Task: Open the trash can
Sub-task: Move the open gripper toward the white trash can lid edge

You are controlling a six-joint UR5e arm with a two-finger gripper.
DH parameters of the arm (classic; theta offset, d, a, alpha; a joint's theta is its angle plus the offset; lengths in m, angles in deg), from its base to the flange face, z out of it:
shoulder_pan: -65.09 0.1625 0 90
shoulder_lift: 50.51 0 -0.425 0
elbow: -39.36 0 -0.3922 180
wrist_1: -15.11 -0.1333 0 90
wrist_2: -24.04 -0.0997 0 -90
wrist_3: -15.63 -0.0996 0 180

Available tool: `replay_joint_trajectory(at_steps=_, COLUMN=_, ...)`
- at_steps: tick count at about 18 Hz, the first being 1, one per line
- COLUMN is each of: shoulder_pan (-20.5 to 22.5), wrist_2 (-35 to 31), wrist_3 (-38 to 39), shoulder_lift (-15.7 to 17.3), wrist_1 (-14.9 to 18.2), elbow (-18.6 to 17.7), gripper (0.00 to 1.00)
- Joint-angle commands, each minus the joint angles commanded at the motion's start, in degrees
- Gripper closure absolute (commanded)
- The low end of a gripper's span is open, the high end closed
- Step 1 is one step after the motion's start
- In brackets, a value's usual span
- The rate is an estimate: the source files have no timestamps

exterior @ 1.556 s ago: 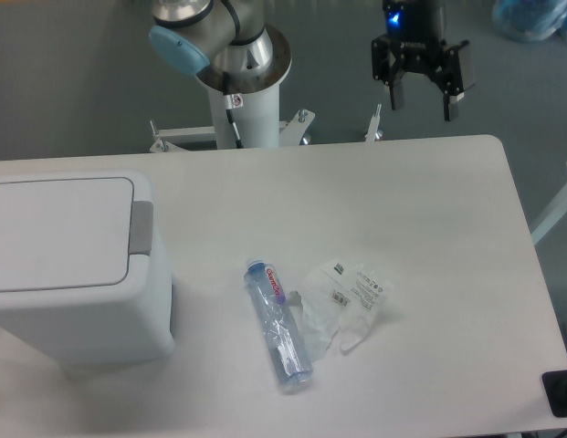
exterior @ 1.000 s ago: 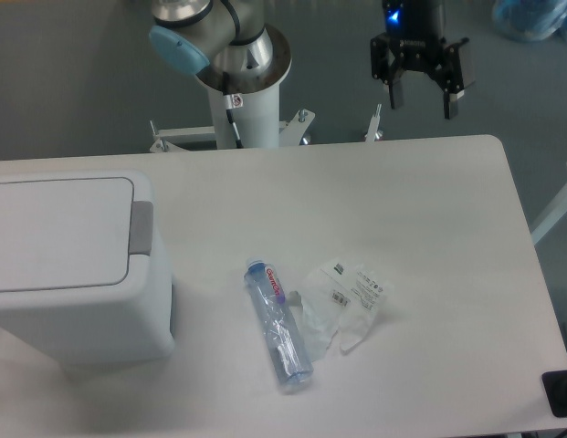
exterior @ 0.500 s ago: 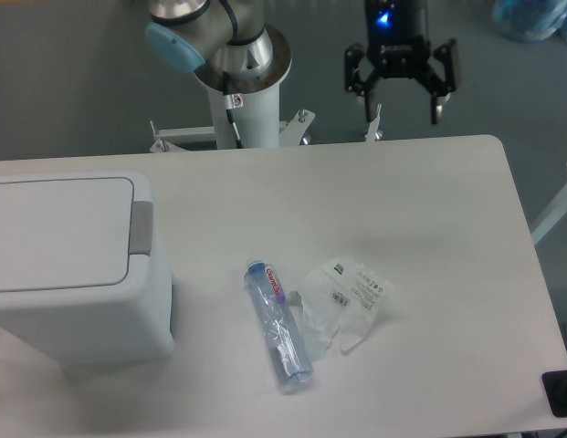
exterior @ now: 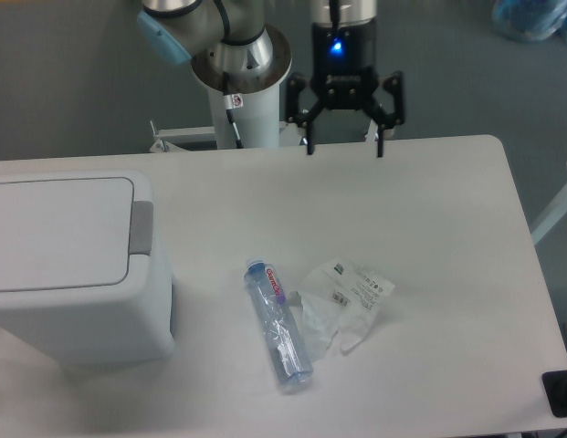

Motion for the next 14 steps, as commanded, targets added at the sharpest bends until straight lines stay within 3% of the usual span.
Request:
replay_joint_trajectory(at_steps=4, shoulder_pan=-5.2, wrist_2=0.0, wrist_3=8.7, shoulder_lift=-2.0, wrist_1=-3.3, elbow=0.5, gripper=0.0)
replay_joint_trajectory(at_steps=14, shoulder_pan=-11.5, wrist_2=0.0, wrist_3=15.5, shoulder_lift=-4.0, wrist_1=-3.5, elbow=2.1, gripper=0.0)
